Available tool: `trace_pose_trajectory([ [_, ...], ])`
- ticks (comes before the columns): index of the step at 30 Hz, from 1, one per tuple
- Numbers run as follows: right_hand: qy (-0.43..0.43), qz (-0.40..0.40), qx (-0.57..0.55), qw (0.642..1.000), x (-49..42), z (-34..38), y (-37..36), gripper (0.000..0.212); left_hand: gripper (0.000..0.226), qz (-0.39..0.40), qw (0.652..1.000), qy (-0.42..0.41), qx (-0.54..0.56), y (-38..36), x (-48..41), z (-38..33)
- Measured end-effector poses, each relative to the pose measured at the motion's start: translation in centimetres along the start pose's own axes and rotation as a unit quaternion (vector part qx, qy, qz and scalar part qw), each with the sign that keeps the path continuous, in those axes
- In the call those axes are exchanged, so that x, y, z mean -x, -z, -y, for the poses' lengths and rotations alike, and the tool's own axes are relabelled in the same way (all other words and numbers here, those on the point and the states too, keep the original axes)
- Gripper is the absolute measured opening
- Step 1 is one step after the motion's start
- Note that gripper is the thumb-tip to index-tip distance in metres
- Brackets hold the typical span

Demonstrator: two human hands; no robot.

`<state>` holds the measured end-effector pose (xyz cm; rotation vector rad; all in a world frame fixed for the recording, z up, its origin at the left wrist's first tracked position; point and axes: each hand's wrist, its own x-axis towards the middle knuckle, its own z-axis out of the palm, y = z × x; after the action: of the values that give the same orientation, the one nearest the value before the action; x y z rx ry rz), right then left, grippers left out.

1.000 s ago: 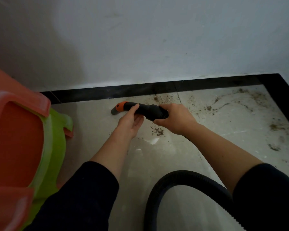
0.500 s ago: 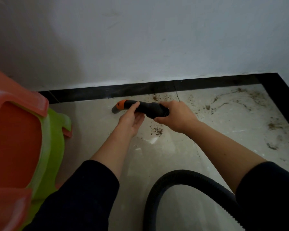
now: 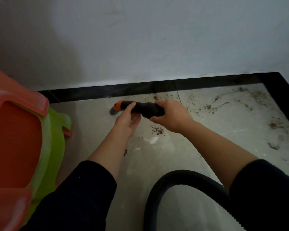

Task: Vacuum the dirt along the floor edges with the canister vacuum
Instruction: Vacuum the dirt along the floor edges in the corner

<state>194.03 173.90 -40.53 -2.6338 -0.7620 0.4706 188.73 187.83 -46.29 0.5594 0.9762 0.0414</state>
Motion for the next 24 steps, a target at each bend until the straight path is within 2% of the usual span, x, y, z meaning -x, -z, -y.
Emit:
trace_pose_trajectory([
  [7,0.001,-0.002,-0.010,1.000,0.0,0.1,0.2,0.038,0.030,0.004,1.000,-0.012,0.001,-0.2,0.1,-0.3],
  [12,0.000,-0.018,0.001,1.000,-0.1,0.0,1.0,0.036,0.040,0.018,1.000,-0.018,0.015,-1.1,0.0,-0.6],
  [24,-0.010,-0.004,0.011,1.000,0.8,-1.3,1.4,0.034,0.040,0.017,1.000,0.002,0.019,-1.9,0.5,1.2],
])
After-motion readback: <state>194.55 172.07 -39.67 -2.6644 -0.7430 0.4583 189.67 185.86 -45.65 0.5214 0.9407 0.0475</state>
